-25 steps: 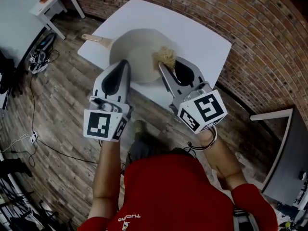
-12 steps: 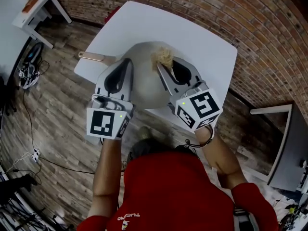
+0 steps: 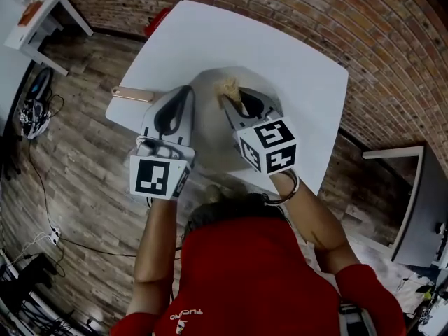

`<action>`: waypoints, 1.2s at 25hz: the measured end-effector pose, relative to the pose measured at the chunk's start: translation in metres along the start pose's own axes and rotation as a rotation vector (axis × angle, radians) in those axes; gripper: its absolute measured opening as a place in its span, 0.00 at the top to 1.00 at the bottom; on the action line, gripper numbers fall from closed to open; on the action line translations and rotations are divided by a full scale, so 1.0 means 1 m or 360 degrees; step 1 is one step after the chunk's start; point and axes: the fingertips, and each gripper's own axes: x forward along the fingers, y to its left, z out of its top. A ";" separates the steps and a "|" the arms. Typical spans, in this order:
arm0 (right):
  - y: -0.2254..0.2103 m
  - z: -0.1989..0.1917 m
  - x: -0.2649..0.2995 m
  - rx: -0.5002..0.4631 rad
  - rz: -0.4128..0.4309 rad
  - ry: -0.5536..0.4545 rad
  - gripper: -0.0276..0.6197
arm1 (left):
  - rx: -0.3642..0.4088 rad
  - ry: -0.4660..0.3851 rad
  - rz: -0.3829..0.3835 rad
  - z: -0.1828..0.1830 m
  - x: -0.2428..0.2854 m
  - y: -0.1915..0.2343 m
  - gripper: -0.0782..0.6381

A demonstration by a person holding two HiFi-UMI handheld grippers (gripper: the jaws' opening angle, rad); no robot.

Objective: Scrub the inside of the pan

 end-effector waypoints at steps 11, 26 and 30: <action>-0.005 -0.085 0.073 0.0052 0.0076 0.0601 0.82 | -0.0007 0.0019 0.0097 -0.006 0.014 0.023 0.87; -0.006 -0.148 0.104 -0.0043 0.0059 0.0996 0.82 | -0.0042 0.0076 0.0131 -0.019 0.012 0.041 0.87; -0.026 -0.153 0.095 -0.0027 -0.0037 0.1055 0.82 | -0.0058 0.0079 0.0149 -0.023 0.011 0.048 0.87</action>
